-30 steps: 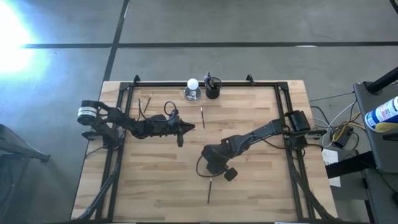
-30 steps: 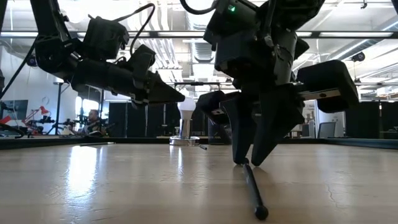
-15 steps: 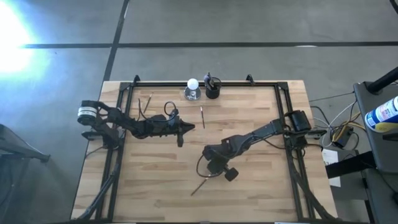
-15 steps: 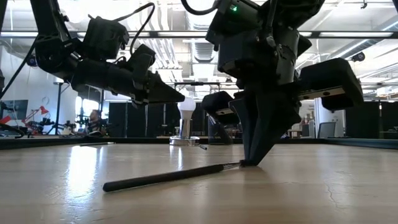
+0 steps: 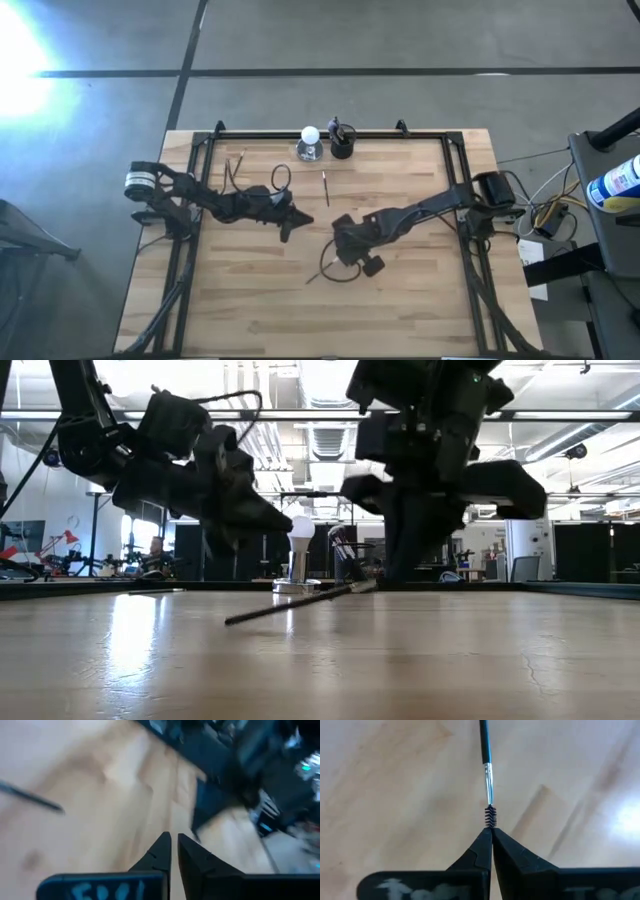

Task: Pick & Place Makeup Supplies
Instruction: Put the makeup brush into the black makeup holder

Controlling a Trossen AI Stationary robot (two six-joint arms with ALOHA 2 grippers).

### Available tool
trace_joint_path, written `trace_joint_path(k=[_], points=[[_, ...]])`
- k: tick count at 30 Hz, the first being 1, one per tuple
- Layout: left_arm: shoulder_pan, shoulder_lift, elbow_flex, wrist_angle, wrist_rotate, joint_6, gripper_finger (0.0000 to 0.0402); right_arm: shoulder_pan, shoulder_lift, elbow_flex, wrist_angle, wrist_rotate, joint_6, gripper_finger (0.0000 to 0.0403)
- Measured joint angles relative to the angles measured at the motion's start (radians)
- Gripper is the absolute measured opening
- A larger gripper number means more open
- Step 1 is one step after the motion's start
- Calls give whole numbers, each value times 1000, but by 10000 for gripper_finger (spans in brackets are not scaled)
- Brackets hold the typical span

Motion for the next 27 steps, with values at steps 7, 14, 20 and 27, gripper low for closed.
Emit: trace_joint_path(k=[7, 14, 20, 27], points=[[-44, 0, 76, -251, 80, -60, 69, -20, -44, 4, 2, 137, -50, 8], [-79, 0, 166, -453, 111, -49, 117, -38, -53, 5, 7, 165, -78, 8], [-87, -1, 207, -603, 109, -49, 128, -38, -54, 5, 17, 209, -88, 8], [-97, -1, 208, -607, 101, -50, 129, -39, -54, 5, 45, 235, -90, 8]])
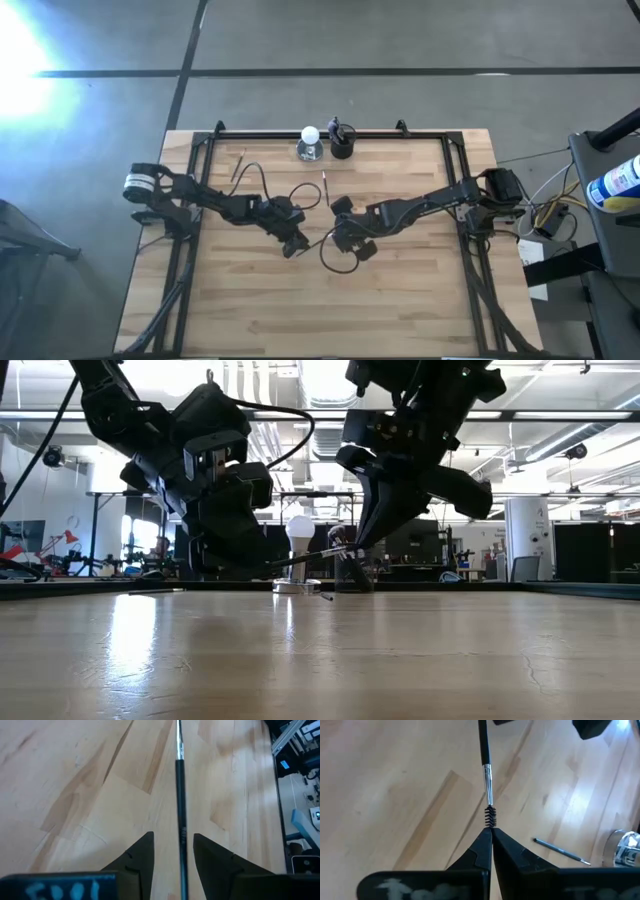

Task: Pick & Place Makeup Supplies
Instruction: Put the makeup brush into the black makeup holder

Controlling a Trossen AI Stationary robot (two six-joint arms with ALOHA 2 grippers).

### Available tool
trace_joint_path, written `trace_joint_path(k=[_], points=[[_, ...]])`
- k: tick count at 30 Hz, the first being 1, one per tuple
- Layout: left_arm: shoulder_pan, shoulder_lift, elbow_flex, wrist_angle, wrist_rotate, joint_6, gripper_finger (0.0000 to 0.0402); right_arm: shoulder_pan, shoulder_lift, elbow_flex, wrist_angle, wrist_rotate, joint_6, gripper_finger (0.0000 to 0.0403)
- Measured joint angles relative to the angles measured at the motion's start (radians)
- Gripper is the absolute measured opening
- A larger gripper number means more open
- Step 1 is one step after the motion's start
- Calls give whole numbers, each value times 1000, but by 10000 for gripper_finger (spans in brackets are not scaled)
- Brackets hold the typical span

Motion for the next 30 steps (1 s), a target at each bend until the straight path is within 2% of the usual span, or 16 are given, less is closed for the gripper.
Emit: trace_joint_path(k=[8, 11, 16, 19, 22, 25, 27, 30], points=[[-7, 0, 0, -34, 4, 1, 123, 0, -6, 0, 20, 3, -6, 8], [-15, 0, -2, -43, 0, 1, 96, -1, -13, 0, 23, 3, -5, 8], [-26, 0, -3, -39, -39, 25, 15, 0, -40, 0, 45, 10, 68, 9], [-27, 0, -9, -35, -85, 42, 11, 0, -90, -1, 5, 16, 178, 18], [-27, 0, -43, 63, -113, 43, 9, 0, -173, -39, -10, 41, 296, 40], [-27, 0, -92, 224, -140, 55, 9, -4, -273, -145, 57, 52, 401, 67], [-27, 0, -124, 350, -176, 76, 9, -10, -340, -248, 175, 50, 484, 86], [-27, 0, -159, 530, -259, 129, 9, -21, -419, -412, 445, 43, 607, 110]])
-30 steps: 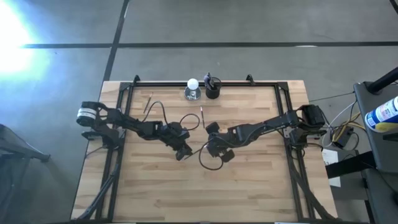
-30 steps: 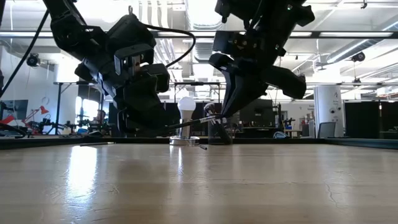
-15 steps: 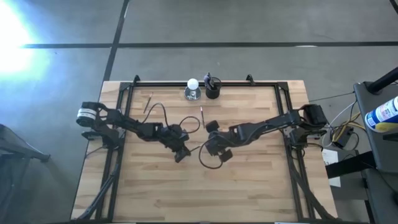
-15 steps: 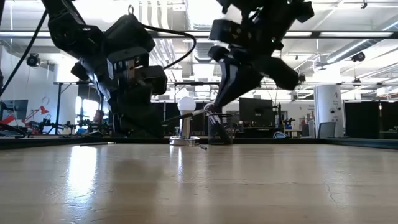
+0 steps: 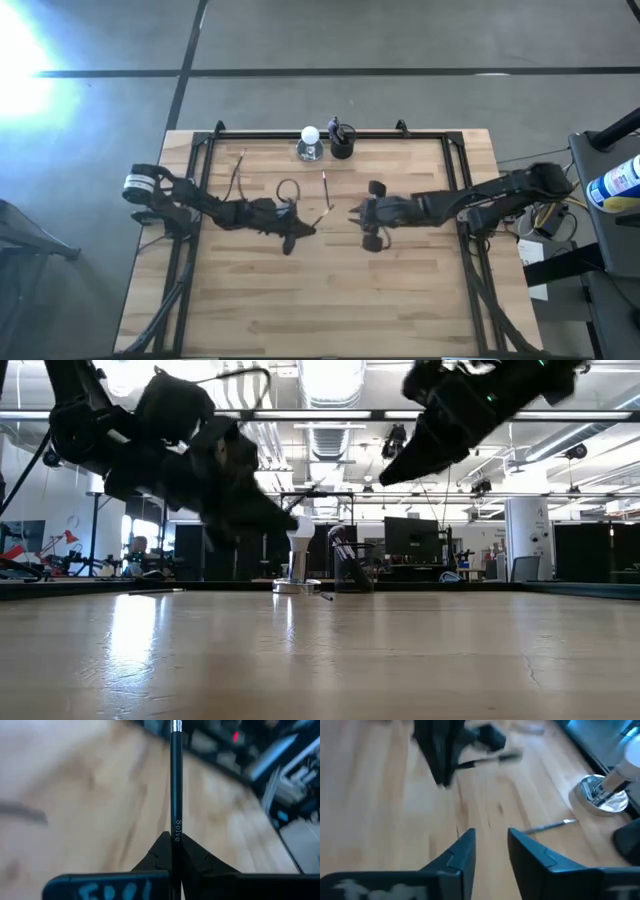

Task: Pick & Place Makeup Supplies
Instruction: Put the makeup brush into the black makeup holder

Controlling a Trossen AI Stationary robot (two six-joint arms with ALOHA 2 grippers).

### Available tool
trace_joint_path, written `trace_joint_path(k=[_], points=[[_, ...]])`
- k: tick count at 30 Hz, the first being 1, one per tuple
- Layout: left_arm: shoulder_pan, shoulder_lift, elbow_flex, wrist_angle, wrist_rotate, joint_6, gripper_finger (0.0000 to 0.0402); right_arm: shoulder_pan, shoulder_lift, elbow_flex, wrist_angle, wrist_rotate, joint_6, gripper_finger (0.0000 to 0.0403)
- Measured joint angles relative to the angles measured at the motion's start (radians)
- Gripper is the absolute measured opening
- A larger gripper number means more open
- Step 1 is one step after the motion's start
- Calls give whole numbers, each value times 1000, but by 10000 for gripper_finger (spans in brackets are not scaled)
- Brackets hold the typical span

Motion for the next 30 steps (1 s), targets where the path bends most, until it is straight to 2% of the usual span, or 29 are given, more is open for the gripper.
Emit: trace_joint_path(k=[3, 6, 10, 19, 25, 30], points=[[1, 0, -7, 141, -64, 76, 9, -16, -28, -137, 314, -4, 111, 131], [5, 0, 7, 215, -76, 144, 9, -38, -18, -223, 632, -11, 174, 147], [11, 0, 42, 225, -77, 192, 9, -71, 30, -255, 869, -60, 199, 161], [17, 0, 77, 225, -80, 249, 9, -104, 134, -124, 908, -135, 191, 169], [18, 0, 77, 230, -79, 253, 9, -105, 189, -57, 907, -134, 191, 168], [18, 0, 77, 231, -79, 253, 9, -107, 219, -17, 908, -134, 189, 140]])
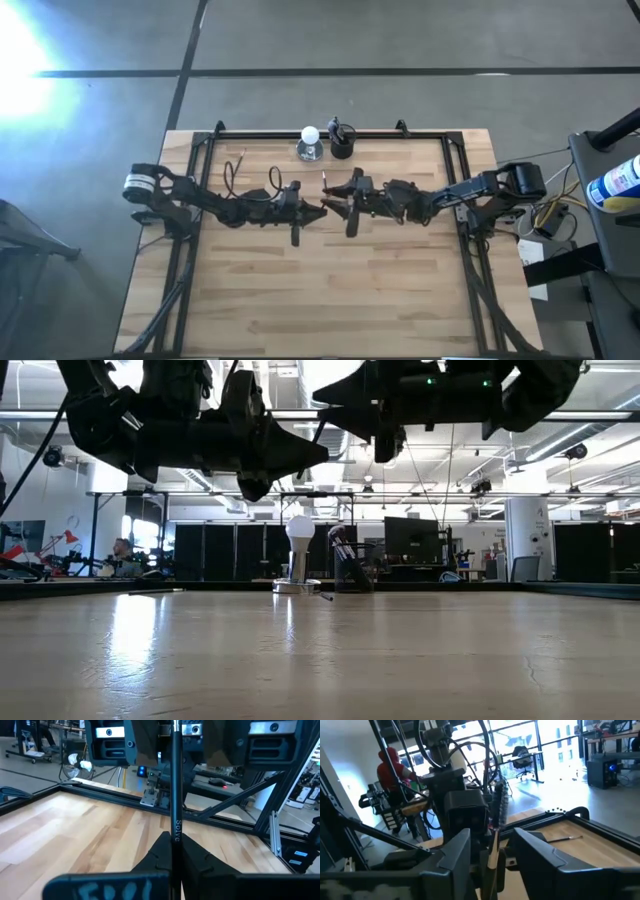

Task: Pick & Place Makeup Supplies
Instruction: Put the makeup brush into the black makeup holder

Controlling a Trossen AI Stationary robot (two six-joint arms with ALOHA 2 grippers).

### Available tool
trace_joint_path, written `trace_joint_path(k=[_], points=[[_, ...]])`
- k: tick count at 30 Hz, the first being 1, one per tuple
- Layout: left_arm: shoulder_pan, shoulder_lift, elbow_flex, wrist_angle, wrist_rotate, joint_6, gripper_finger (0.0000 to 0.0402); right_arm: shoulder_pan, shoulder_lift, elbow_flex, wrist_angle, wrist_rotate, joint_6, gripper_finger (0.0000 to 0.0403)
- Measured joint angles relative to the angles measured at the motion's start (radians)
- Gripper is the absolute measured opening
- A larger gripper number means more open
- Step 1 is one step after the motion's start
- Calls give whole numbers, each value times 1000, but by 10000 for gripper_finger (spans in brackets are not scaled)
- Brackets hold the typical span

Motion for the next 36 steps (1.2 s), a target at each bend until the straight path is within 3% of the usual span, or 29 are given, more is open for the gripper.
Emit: trace_joint_path(k=[8, 17, 26, 36], points=[[0, 0, -1, -2, -4, -6, 31, 1, 0, -2, -1, -2, -48, 20], [0, 0, -1, -1, -8, -8, 37, -12, -20, -3, -17, -4, -73, 14], [3, 0, 0, 1, -28, -7, 39, -83, -123, -4, -148, -28, -107, 13], [-3, 0, -2, -19, -309, -52, 39, -151, -182, -1, -214, 3, -139, 12]])
